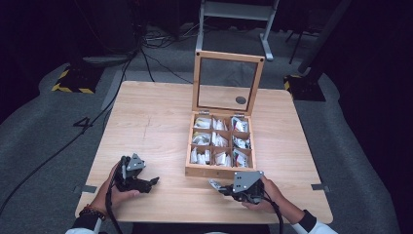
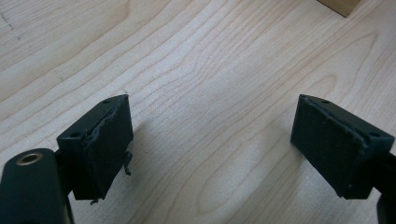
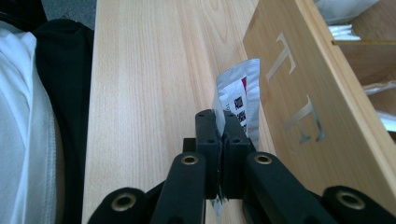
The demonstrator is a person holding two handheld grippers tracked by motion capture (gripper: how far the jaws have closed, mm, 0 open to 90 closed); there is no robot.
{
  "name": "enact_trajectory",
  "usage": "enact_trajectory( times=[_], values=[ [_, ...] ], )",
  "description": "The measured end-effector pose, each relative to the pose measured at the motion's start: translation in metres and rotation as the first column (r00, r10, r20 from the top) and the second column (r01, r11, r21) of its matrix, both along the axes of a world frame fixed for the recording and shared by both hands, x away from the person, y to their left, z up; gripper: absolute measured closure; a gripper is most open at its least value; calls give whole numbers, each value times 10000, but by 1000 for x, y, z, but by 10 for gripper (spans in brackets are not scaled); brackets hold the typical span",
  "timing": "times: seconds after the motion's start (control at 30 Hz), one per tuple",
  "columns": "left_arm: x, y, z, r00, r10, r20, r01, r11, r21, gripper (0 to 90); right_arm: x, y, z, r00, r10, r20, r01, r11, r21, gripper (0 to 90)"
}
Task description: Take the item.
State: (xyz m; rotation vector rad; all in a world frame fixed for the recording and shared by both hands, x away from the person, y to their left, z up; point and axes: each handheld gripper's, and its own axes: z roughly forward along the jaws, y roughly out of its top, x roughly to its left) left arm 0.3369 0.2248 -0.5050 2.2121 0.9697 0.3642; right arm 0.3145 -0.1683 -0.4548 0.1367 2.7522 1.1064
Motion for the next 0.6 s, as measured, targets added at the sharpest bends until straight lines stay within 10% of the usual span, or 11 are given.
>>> enact_trajectory(
  times=[0.6],
  values=[
    [0,0,0,10000,-9,5,9,10000,7,132,3,4,-13,9985,194,-511,-208,9994,-284,730]
  ],
)
